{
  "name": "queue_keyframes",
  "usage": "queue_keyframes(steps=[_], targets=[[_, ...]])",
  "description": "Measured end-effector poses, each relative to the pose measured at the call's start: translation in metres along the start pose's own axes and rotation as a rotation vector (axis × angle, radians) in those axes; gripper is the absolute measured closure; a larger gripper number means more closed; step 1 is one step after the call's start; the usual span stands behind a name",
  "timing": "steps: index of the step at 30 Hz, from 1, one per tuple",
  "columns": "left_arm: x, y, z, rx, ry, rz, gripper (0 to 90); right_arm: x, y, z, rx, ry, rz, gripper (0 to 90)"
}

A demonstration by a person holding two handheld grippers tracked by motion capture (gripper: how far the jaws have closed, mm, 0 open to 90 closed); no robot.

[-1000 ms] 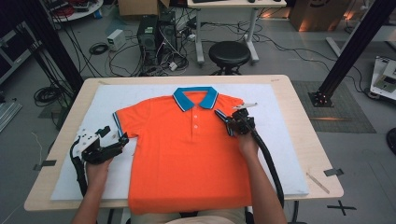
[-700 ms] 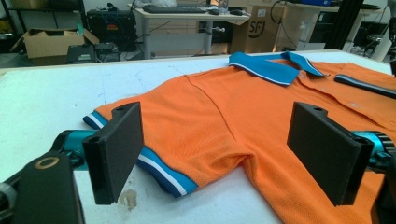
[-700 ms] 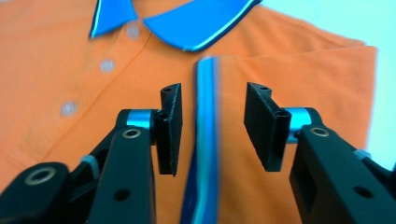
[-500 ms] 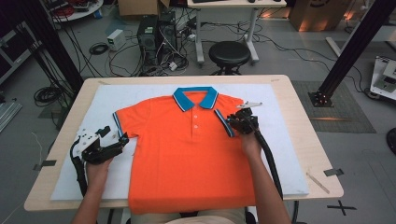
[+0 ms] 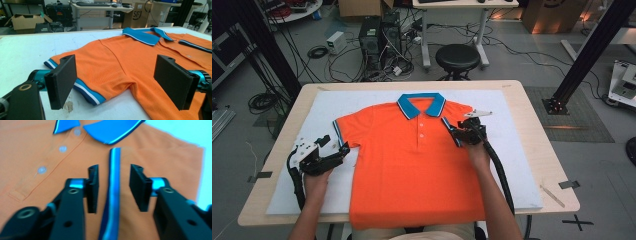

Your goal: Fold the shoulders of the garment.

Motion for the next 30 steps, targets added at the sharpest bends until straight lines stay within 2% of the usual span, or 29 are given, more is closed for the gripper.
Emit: queue_keyframes(steps=[2,4,6,8,9,10,11,14,15,17,19,22,23,26,28,30], targets=[[0.001,0.0,-0.001,0.014,-0.007,0.007,18.7,-0.008,0.0,0.009,-0.023,0.01,0.007,52.3],[0.003,0.0,-0.001,0.016,-0.015,0.02,19.2,-0.018,0.004,0.016,-0.023,0.041,0.017,47.4],[0.006,-0.001,-0.002,0.017,-0.016,0.043,19.3,-0.027,0.01,0.024,-0.03,0.038,0.01,43.6],[0.008,-0.005,-0.003,0.015,-0.009,0.049,19.3,-0.035,0.017,0.032,-0.042,0.035,-0.009,37.3],[0.008,-0.009,-0.003,0.01,-0.004,0.048,19.3,-0.044,0.025,0.039,-0.048,0.051,-0.007,29.6],[0.009,-0.013,-0.004,0.004,0.002,0.047,19.3,-0.044,0.025,0.039,-0.048,0.051,-0.007,29.6],[0.01,-0.019,-0.007,-0.007,0.016,0.053,19.2,-0.052,0.032,0.043,-0.042,0.055,-0.007,24.9],[0.016,-0.03,-0.016,0.006,0.036,0.083,18.3,-0.059,0.038,0.048,-0.016,0.054,-0.024,21.4],[0.018,-0.033,-0.02,0.018,0.04,0.09,18.3,-0.064,0.04,0.054,-0.01,0.033,-0.018,21.4],[0.023,-0.04,-0.027,0.037,0.036,0.086,18.3,-0.065,0.04,0.056,-0.02,0.03,-0.005,21.4],[0.029,-0.044,-0.035,0.066,0.031,0.086,18.3,-0.07,0.041,0.063,-0.042,0.03,0.003,21.4],[0.037,-0.043,-0.044,0.132,0.016,0.093,18.3,-0.074,0.046,0.069,-0.063,0.021,-0.006,21.4],[0.042,-0.041,-0.048,0.165,-0.005,0.094,18.3,-0.075,0.047,0.07,-0.068,0.02,-0.004,21.4],[0.051,-0.03,-0.053,0.212,-0.037,0.123,18.3,-0.077,0.051,0.074,-0.077,0.018,-0.008,21.4],[0.056,-0.019,-0.057,0.277,-0.067,0.135,18.7,-0.082,0.052,0.077,-0.084,0.024,-0.019,21.4],[0.058,-0.011,-0.06,0.323,-0.074,0.14,19.5,-0.083,0.053,0.078,-0.084,0.025,-0.025,21.4]])
Point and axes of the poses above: each handheld gripper's, and its own axes: z roughly backward along the jaws, y roughly out of its underside, x roughly to its left, the point moved 7 cm from there along -z, roughly forward along the jaws, and after that the axes turned 13 degrees about y, right-handed, at the moved point
